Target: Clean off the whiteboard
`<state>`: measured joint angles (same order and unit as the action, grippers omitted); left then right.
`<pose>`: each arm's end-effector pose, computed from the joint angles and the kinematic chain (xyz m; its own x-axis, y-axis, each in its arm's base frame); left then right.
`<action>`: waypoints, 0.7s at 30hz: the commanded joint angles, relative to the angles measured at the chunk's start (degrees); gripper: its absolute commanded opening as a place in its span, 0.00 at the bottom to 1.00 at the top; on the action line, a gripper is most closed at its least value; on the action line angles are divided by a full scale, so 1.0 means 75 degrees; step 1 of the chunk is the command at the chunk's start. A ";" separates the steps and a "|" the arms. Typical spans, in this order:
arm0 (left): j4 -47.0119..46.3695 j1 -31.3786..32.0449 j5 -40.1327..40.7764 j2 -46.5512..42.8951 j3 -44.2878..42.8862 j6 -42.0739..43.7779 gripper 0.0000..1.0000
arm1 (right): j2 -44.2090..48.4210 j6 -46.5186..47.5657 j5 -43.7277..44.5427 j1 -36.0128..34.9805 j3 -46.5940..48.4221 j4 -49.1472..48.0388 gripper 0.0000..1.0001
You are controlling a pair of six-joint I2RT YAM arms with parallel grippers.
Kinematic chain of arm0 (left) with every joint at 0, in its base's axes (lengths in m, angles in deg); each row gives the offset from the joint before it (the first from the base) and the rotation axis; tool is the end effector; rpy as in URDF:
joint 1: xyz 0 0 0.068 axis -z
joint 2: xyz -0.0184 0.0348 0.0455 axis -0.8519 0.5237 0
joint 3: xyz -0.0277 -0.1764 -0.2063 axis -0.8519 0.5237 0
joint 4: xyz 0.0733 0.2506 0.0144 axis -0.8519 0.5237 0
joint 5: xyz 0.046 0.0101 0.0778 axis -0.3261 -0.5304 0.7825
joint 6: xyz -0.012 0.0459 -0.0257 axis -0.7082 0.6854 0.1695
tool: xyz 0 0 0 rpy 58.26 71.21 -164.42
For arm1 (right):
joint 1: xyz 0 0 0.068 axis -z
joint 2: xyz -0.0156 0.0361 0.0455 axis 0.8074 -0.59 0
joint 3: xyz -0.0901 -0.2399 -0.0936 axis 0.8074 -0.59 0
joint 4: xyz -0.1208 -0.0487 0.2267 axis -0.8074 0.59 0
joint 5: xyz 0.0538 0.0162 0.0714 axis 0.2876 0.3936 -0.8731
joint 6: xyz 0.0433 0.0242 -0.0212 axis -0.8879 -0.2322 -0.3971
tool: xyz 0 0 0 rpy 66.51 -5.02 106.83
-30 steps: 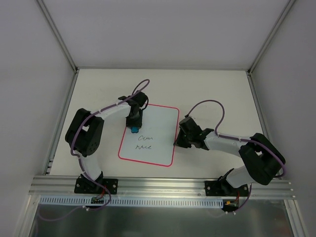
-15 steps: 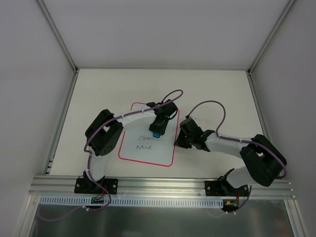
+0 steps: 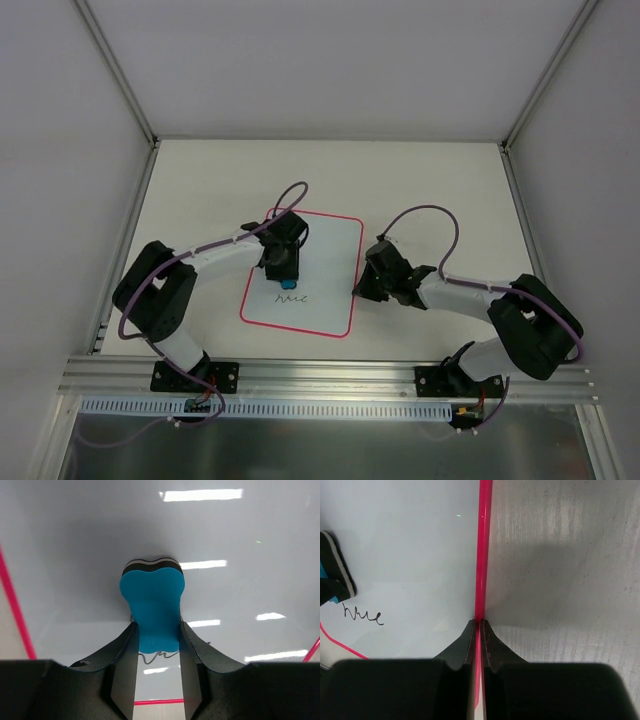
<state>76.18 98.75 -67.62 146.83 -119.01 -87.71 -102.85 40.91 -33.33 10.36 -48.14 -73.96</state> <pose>0.2465 -0.2039 0.1720 -0.9146 0.0452 -0.4019 0.1130 0.9827 -0.1465 0.1923 0.1806 0.1491 -0.8313 0.0332 -0.5549 -0.2166 0.9000 0.3783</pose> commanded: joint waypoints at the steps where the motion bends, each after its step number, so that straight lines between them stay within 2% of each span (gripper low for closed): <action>1: 0.1521 -0.0701 0.0258 0.0202 0.1099 -0.0067 0.00 | -0.0235 0.0184 0.0668 -0.0014 -0.0470 0.1281 0.00; 4: 0.1532 -0.1100 0.0270 -0.0010 0.1241 0.0085 0.00 | -0.0177 0.0195 0.0691 -0.0015 -0.0517 0.1258 0.00; 9: 0.1532 -0.0926 0.0082 0.0328 0.1043 -0.0031 0.00 | -0.0095 0.0184 0.0692 -0.0015 -0.0587 0.1246 0.00; 17: 0.1544 0.1508 -0.0632 0.1360 -0.0024 -0.0943 0.00 | 0.0104 0.0207 0.0656 -0.0026 -0.0622 0.1246 0.00; 21: 0.1544 0.2027 -0.0750 0.1361 0.0081 -0.1355 0.00 | 0.0140 0.0219 0.0574 -0.0026 -0.0646 0.1246 0.01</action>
<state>83.37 110.49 -66.11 151.14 -123.90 -91.88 -100.23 40.93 -32.02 10.27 -50.08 -73.68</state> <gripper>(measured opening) 0.326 0.040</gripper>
